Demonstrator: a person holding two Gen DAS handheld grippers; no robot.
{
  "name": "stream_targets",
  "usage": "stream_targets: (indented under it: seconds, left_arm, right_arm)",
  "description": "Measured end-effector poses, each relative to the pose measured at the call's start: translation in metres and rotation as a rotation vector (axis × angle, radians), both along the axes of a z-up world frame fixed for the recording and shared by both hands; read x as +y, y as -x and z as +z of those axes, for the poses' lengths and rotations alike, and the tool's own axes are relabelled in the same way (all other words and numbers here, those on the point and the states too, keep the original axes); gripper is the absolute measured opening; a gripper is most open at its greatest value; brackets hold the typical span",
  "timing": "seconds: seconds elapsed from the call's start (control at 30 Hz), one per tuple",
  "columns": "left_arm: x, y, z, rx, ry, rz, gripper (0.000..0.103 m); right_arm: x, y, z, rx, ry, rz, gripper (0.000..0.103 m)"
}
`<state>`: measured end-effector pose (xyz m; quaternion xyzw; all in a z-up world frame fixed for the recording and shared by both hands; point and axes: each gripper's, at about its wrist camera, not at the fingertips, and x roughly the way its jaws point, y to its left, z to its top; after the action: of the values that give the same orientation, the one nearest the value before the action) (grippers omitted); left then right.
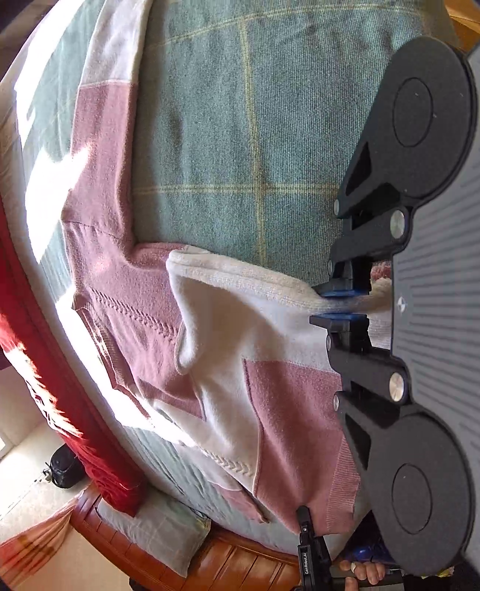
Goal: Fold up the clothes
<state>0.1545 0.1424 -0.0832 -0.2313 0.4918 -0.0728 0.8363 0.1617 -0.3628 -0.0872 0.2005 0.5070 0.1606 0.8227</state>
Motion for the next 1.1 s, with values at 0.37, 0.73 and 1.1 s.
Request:
stream_targets:
  seconds: [0.37,0.73,1.1]
  left_arm:
    - [0.012,0.009,0.005,0.074,-0.014,-0.048,0.004]
    - [0.019,0.007,0.002,0.175,-0.152,-0.091,0.009]
    - [-0.003,-0.083,0.040,0.061,-0.147,-0.141,0.026]
  right_arm:
    - [0.000,0.011,0.016,0.096,0.067,0.091,0.010]
    - [-0.012,0.013,-0.005,0.179,0.145,0.046,0.028]
    - [-0.014,-0.056,0.035,0.051,0.114,0.022,0.038]
